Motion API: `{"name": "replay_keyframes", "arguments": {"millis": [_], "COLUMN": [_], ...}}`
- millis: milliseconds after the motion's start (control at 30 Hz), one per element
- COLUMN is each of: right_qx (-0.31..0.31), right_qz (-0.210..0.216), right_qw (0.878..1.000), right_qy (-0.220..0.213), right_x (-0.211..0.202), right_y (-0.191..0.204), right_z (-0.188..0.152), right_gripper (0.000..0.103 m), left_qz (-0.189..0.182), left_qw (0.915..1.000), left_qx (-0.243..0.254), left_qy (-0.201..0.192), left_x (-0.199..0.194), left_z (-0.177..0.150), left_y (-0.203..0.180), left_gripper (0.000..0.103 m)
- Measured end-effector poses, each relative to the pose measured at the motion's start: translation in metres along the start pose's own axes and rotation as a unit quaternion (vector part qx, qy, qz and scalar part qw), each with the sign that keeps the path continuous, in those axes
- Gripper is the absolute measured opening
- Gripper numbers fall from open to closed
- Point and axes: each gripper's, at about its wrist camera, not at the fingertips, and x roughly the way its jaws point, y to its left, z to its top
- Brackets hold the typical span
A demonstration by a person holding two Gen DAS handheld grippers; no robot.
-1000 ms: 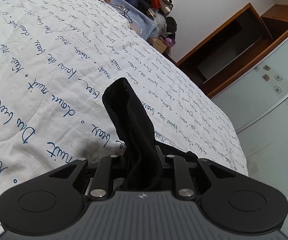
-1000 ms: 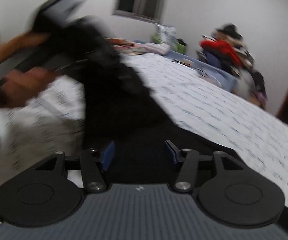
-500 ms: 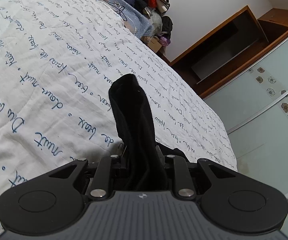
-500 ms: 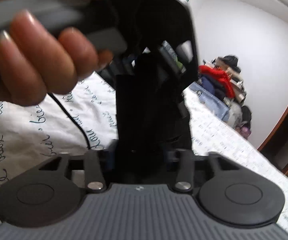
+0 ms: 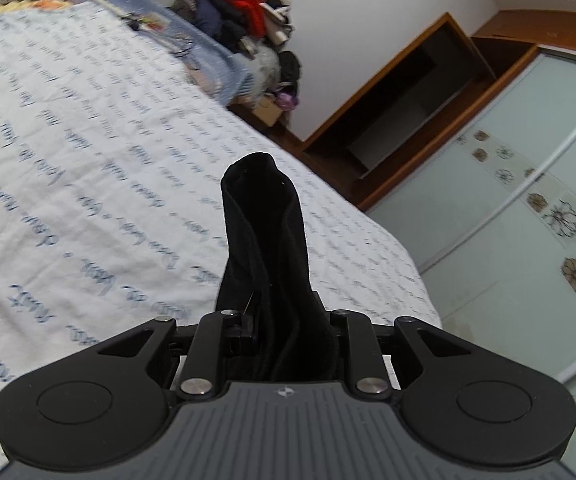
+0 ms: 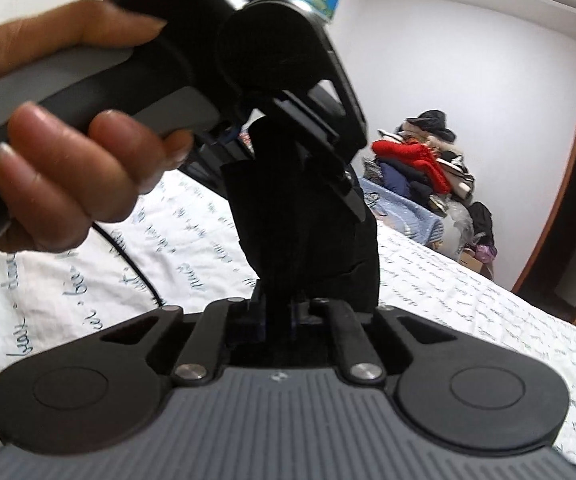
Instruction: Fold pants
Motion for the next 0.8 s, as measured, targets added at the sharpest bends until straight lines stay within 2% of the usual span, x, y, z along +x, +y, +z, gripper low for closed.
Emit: {"name": "replay_keyframes", "arguments": {"millis": [167, 400, 800], "right_qx": [0.025, 0.056, 0.133], "right_qz": [-0.022, -0.048, -0.098], "right_qw": [0.999, 0.997, 0.986], "right_qy": [-0.014, -0.021, -0.017], "right_x": [-0.031, -0.054, -0.096], "right_y": [-0.022, -0.052, -0.108], "right_z": [-0.004, -0.014, -0.051], "right_gripper": [0.009, 0.009, 0.009], "left_qz": [-0.02, -0.029, -0.052], "left_qw": [0.9994, 0.9977, 0.989], "left_qx": [0.028, 0.056, 0.11], "left_qy": [0.004, 0.025, 0.084], "left_x": [0.01, 0.033, 0.092], "left_z": [-0.008, -0.025, -0.068], "left_y": [-0.037, -0.077, -0.146], "left_gripper": [0.021, 0.021, 0.021]}}
